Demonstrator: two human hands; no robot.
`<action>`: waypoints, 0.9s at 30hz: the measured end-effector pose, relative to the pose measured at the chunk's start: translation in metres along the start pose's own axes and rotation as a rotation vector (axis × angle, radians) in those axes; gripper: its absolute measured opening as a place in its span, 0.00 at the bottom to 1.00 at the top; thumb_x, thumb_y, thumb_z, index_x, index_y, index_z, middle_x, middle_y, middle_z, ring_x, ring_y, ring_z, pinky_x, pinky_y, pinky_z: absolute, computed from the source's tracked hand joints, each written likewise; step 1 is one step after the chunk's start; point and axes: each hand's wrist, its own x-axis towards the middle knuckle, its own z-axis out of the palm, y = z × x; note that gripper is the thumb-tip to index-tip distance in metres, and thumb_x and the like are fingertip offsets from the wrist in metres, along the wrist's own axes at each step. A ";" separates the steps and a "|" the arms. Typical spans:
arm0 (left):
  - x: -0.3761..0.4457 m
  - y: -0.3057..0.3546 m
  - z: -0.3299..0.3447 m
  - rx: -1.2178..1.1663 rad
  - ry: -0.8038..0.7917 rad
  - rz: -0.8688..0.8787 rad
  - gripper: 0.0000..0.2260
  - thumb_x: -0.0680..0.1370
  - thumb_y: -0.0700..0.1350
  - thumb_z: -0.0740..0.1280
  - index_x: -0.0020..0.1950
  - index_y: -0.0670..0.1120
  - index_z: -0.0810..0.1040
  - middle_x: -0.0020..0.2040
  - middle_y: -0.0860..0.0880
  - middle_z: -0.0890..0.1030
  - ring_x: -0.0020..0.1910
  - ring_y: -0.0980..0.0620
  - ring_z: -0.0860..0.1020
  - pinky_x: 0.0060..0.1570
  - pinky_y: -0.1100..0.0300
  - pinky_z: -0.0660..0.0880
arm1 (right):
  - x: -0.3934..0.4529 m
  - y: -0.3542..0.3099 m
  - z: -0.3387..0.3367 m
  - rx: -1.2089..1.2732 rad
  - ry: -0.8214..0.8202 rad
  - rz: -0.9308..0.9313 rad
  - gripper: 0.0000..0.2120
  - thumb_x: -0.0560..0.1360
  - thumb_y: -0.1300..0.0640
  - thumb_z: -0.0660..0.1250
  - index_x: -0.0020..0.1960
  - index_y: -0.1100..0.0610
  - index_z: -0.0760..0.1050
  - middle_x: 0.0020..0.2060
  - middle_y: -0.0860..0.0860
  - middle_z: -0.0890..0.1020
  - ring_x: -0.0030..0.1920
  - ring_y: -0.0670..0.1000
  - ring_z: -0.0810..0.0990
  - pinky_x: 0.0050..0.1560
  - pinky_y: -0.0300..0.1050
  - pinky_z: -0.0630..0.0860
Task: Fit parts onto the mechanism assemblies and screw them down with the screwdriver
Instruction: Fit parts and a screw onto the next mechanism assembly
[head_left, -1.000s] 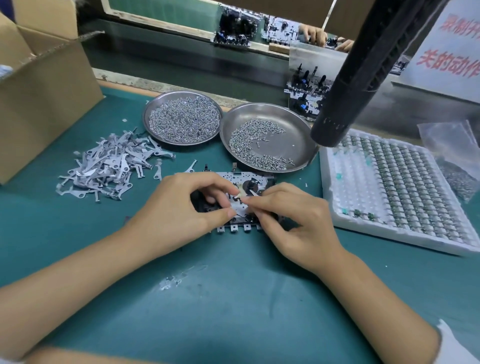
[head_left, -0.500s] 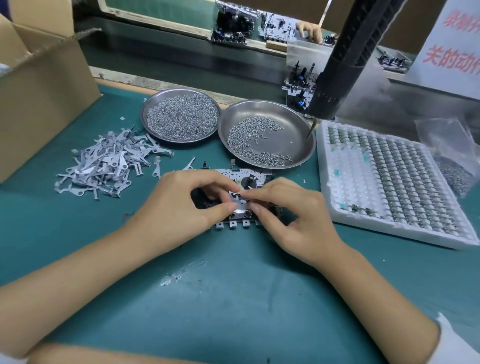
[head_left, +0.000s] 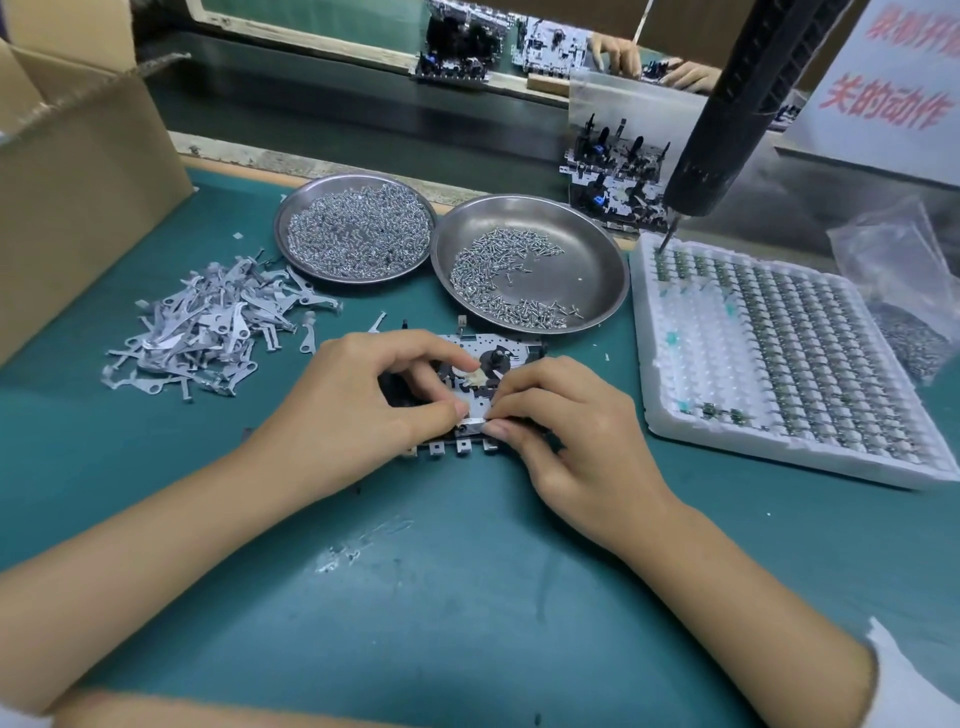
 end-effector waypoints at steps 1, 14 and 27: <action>0.001 0.000 -0.001 -0.007 -0.009 -0.001 0.13 0.70 0.40 0.74 0.47 0.57 0.81 0.34 0.58 0.83 0.35 0.54 0.79 0.39 0.73 0.72 | 0.000 -0.001 0.001 0.000 0.007 0.009 0.02 0.71 0.64 0.71 0.41 0.63 0.81 0.41 0.53 0.81 0.41 0.56 0.79 0.42 0.50 0.76; 0.004 -0.005 -0.005 -0.032 -0.061 0.023 0.13 0.69 0.42 0.75 0.50 0.56 0.82 0.37 0.55 0.84 0.33 0.52 0.79 0.38 0.66 0.76 | 0.004 0.001 -0.003 0.354 0.127 0.239 0.05 0.72 0.65 0.70 0.41 0.66 0.82 0.38 0.56 0.81 0.41 0.50 0.79 0.45 0.39 0.74; 0.004 -0.006 -0.004 -0.002 -0.058 0.120 0.12 0.69 0.45 0.75 0.51 0.55 0.82 0.40 0.55 0.84 0.39 0.55 0.79 0.45 0.63 0.76 | 0.006 0.001 -0.003 0.409 0.155 0.303 0.04 0.73 0.66 0.70 0.40 0.64 0.82 0.38 0.56 0.81 0.40 0.53 0.79 0.44 0.48 0.75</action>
